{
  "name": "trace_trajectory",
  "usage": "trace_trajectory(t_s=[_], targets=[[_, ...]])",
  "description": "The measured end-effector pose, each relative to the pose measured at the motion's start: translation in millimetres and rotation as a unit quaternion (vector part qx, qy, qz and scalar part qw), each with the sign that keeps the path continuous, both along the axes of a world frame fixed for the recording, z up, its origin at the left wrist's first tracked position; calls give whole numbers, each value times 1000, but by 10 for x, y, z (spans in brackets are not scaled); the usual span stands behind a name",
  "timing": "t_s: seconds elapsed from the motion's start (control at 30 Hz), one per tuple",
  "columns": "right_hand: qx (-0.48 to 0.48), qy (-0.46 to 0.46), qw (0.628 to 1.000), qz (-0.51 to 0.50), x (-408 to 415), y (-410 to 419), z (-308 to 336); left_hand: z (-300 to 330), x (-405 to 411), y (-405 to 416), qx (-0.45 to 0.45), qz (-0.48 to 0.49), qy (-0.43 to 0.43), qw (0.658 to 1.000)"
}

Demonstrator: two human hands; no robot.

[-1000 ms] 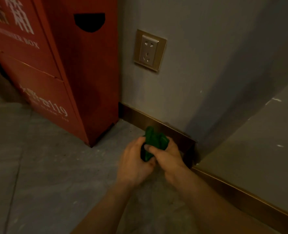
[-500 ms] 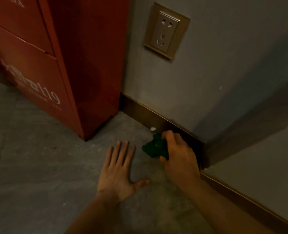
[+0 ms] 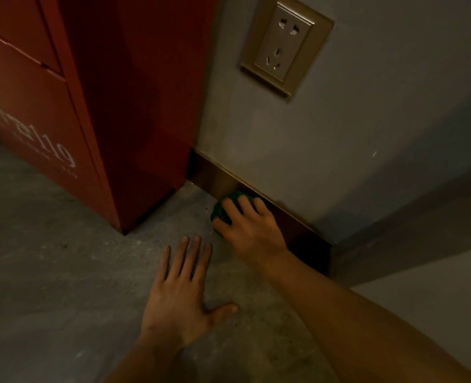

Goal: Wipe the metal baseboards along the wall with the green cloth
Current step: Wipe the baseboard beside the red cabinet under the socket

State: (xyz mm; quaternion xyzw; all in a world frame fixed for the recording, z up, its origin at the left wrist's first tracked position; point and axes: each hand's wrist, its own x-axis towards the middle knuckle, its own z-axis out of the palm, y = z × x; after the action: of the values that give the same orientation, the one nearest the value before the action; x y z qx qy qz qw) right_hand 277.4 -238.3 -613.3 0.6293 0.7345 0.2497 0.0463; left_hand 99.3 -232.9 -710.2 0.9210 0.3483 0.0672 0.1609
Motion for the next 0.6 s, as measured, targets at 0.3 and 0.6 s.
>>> trace_trajectory(t_s=[0.3, 0.6], targets=[[-149, -198, 969, -23, 198, 162, -197, 26, 7, 21, -8, -3, 12, 1000], [-202, -251, 947, -5, 312, 103, -144, 51, -2, 35, -2, -1, 19, 1000]])
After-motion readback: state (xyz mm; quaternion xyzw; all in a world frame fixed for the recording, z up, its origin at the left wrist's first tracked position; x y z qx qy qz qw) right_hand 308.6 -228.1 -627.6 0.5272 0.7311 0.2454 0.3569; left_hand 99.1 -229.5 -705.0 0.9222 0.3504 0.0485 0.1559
